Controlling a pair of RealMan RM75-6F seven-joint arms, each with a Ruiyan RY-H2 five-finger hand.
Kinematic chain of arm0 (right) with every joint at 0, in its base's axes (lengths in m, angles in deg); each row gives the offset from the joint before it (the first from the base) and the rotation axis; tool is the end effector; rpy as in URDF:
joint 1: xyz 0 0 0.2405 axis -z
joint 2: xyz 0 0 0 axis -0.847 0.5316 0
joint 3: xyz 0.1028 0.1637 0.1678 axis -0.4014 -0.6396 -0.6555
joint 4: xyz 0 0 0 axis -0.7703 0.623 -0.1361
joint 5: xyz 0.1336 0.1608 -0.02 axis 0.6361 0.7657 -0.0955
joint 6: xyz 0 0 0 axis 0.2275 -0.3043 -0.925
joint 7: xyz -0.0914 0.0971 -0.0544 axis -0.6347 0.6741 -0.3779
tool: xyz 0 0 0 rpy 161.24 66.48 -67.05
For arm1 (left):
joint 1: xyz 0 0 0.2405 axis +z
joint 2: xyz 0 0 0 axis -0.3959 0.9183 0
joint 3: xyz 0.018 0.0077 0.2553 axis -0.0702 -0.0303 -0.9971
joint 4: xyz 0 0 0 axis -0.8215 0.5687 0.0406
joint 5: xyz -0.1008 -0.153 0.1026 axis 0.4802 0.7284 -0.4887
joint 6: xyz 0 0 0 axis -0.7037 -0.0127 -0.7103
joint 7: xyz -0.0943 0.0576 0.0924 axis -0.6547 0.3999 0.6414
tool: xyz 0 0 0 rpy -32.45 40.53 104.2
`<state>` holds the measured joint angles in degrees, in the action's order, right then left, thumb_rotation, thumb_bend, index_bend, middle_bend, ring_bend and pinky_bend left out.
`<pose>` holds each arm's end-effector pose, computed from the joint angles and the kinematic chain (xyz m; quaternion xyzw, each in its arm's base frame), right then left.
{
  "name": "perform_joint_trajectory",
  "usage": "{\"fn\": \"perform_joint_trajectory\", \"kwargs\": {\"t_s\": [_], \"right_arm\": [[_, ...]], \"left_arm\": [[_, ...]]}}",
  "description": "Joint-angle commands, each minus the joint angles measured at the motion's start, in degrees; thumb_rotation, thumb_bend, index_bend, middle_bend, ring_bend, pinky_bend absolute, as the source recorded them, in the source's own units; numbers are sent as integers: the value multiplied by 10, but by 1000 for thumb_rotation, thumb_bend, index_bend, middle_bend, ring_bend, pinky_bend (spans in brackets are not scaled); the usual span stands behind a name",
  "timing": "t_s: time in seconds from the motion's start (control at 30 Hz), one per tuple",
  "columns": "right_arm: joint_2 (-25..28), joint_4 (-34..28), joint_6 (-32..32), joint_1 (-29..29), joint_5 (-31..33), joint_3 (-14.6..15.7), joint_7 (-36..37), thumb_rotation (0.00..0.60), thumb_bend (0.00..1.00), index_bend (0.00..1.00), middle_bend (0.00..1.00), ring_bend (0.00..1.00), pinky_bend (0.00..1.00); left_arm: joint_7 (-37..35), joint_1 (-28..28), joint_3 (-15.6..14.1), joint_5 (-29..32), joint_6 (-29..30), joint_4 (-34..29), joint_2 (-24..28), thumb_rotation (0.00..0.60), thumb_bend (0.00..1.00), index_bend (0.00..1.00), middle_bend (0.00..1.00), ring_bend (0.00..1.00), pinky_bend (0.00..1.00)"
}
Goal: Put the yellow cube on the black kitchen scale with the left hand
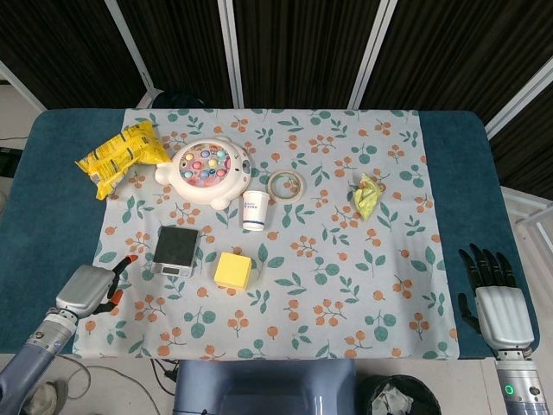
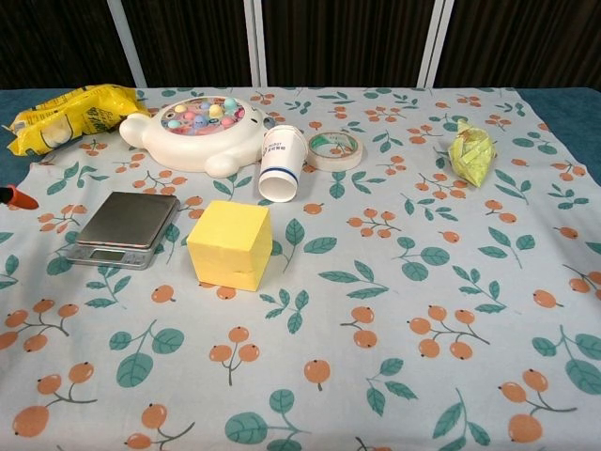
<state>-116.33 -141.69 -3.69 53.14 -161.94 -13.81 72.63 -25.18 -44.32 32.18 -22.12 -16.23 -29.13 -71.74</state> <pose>-0.2973 -0.1814 0.1395 0.6136 -0.3534 0.3583 0.6084 -0.2882 0.2340 0.0681 -0.7532 -0.4294 -0.2340 0.4400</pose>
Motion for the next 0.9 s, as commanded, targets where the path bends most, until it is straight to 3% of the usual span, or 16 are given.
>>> {"fn": "perform_joint_trajectory", "kwargs": {"t_s": [0.03,0.33,0.9], "right_arm": [[0,0,0,0,0,0,0,600,583,0,0,0,0],[0,1,2,1,11,-4,1,600,582,0,0,0,0],[-1,2,3,0,9,-4,1,600,582,0,0,0,0]], "left_arm": [[7,-9,-5,17,-22,4,-13,600,478,127,643,606,720],[-3,-26,-17,13,-55,28,-29,600,478,148,644,606,720],[-15,-33,-22,2,-34,52,-51,600,478,149,632,595,707]]}}
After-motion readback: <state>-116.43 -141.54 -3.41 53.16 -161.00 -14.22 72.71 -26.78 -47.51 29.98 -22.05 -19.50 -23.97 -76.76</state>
